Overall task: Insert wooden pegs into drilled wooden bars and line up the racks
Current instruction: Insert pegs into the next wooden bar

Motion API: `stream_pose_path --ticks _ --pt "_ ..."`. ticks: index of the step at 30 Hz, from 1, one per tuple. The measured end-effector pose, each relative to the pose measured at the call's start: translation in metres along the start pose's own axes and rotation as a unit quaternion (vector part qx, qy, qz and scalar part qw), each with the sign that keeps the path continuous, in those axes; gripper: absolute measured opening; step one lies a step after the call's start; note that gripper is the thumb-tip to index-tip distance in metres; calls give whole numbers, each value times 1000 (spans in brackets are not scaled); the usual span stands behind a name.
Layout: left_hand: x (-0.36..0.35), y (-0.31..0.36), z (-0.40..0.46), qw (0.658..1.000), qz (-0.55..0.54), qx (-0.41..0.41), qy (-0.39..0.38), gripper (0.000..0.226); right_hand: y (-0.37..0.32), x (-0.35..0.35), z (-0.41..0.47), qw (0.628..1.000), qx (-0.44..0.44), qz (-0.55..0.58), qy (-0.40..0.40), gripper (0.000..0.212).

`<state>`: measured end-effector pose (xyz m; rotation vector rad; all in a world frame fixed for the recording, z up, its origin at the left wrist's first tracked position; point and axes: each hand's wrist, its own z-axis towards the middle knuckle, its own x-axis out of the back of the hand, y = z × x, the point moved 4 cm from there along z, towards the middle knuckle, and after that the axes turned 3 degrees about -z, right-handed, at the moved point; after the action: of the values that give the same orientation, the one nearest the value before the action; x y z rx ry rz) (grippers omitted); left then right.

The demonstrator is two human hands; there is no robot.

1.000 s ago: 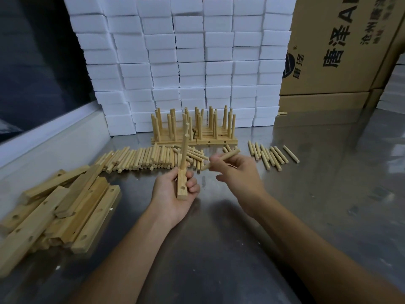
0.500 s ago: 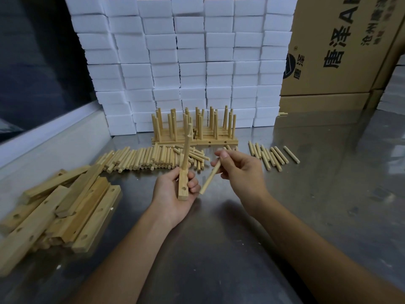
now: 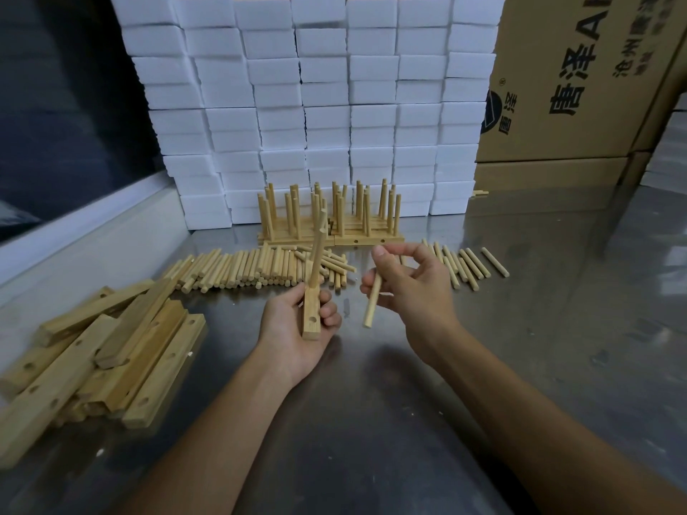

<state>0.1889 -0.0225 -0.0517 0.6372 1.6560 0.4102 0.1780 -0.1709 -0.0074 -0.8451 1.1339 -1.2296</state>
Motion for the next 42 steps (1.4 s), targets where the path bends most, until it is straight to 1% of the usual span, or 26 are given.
stream_pose_path --ticks 3,5,9,12,15,17,20,22,23,25,27,29,31,34,37,40,42 --pt "0 0 0 1000 -3 2 1 26 0 0 -1 1000 6 -23 -5 8" --pt "0 0 -1 1000 -3 1 0 26 2 0 -1 999 -3 -33 -4 9" --pt "0 -1 0 1000 -2 3 1 26 7 -3 0 998 -63 -20 -12 18" --pt "1 -1 1 1000 -2 2 4 26 5 -3 -2 996 -74 -43 -9 16" --pt "1 0 2 1000 -4 0 6 25 7 -6 -2 993 -116 12 -34 28" --pt "-1 -2 4 1000 -1 2 7 24 7 -7 -1 990 -127 36 -49 27" --pt "-7 -5 7 1000 8 1 13 24 8 -9 -2 992 -102 6 -79 9" --pt "-9 -6 9 1000 14 2 15 27 8 -10 -4 992 -77 -32 -97 18" --pt "-9 -7 10 1000 22 4 14 29 8 -11 -5 991 -63 -57 -102 19" --pt "-10 -8 11 999 39 13 7 36 8 -14 -6 989 -46 -82 -111 14" --pt "-10 -9 11 999 47 20 5 43 8 -16 -7 989 -39 -80 -120 11" --pt "-9 -9 10 998 49 23 10 45 9 -18 -9 986 -30 -88 -137 14" --pt "-9 -8 8 998 54 19 11 45 10 -20 -11 982 -25 -108 -155 13" --pt "-10 -8 5 998 53 21 14 46 11 -20 -9 975 -9 -158 -155 10" --pt "-9 -7 3 998 55 24 30 47 10 -20 -6 958 31 -240 -155 4" --pt "-9 -7 2 997 51 28 48 47 9 -25 -7 925 88 -330 -165 4" --pt "-8 -6 3 997 45 29 61 45 9 -29 -8 914 109 -350 -173 6"
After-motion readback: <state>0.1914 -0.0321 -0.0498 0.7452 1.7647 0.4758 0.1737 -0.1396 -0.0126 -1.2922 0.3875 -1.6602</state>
